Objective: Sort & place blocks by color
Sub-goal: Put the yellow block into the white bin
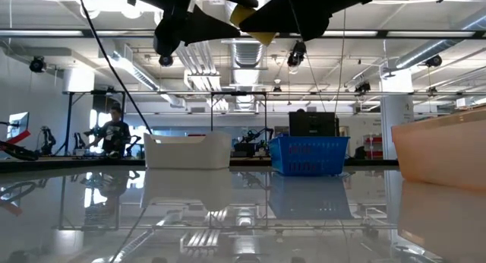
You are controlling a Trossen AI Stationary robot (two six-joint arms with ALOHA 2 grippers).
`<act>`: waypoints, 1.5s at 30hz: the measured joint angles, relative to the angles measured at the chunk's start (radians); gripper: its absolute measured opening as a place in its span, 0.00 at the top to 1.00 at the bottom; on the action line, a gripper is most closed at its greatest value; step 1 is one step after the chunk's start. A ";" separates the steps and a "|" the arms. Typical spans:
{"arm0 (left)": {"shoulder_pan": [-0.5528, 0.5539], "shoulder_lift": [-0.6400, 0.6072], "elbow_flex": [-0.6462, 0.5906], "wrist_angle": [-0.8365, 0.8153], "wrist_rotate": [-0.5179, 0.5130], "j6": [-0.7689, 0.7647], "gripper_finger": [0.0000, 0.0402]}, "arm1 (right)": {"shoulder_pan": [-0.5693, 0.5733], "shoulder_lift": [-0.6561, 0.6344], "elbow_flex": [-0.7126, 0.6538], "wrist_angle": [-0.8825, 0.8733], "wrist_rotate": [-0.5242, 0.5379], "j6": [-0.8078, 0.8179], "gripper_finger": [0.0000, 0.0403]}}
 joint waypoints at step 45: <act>0.789 -0.028 0.001 -0.623 0.064 0.190 0.71 | 0.016 -0.003 0.001 -0.062 0.229 0.106 0.31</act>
